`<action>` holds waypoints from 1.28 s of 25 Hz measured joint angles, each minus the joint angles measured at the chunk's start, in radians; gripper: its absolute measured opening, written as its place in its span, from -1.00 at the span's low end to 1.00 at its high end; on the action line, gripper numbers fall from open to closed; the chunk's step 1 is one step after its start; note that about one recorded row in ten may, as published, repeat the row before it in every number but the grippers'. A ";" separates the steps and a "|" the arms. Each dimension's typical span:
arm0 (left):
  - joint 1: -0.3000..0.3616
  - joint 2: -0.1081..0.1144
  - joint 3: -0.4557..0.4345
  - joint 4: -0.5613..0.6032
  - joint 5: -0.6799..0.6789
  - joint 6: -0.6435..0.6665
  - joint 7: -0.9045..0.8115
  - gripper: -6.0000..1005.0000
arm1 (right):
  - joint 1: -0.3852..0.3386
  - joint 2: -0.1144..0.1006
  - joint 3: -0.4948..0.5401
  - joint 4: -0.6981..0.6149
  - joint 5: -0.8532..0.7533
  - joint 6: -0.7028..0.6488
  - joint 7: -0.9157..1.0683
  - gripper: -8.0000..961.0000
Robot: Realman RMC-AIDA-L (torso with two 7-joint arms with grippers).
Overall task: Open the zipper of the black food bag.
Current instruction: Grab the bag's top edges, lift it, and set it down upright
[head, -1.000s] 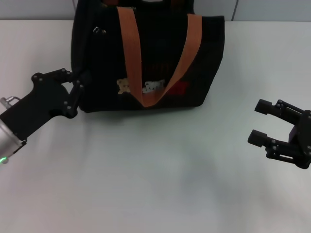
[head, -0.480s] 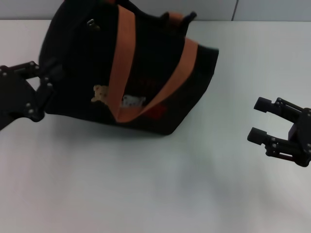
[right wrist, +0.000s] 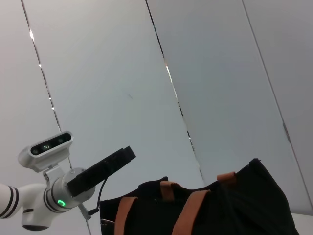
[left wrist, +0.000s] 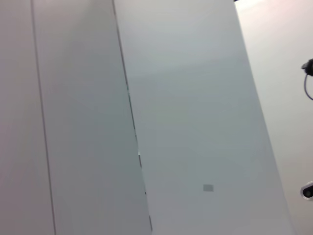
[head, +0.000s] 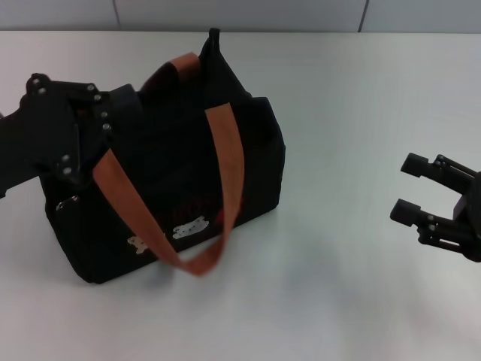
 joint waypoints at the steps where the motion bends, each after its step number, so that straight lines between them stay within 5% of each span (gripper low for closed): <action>1: -0.005 0.000 0.001 -0.001 -0.001 -0.002 0.000 -0.99 | -0.002 0.000 0.000 0.000 0.000 0.000 0.000 0.76; 14: 0.063 0.007 -0.006 -0.046 -0.118 0.002 -0.085 -0.80 | 0.004 0.000 0.030 0.000 0.000 0.007 0.001 0.76; 21: 0.157 0.024 0.032 -0.037 -0.111 0.032 -0.149 -0.70 | 0.034 -0.002 0.064 0.000 0.000 0.029 0.005 0.76; 22: 0.202 0.043 0.075 -0.042 -0.110 0.035 -0.161 -0.69 | 0.040 -0.002 0.066 0.000 0.000 0.036 0.006 0.76; 25: 0.241 0.058 0.091 -0.056 -0.112 0.035 -0.172 -0.27 | 0.061 -0.001 0.065 0.002 0.000 0.066 0.015 0.76; 32: 0.346 0.089 0.079 -0.073 -0.103 0.014 -0.172 0.26 | 0.115 -0.003 0.059 0.019 0.000 0.117 0.031 0.76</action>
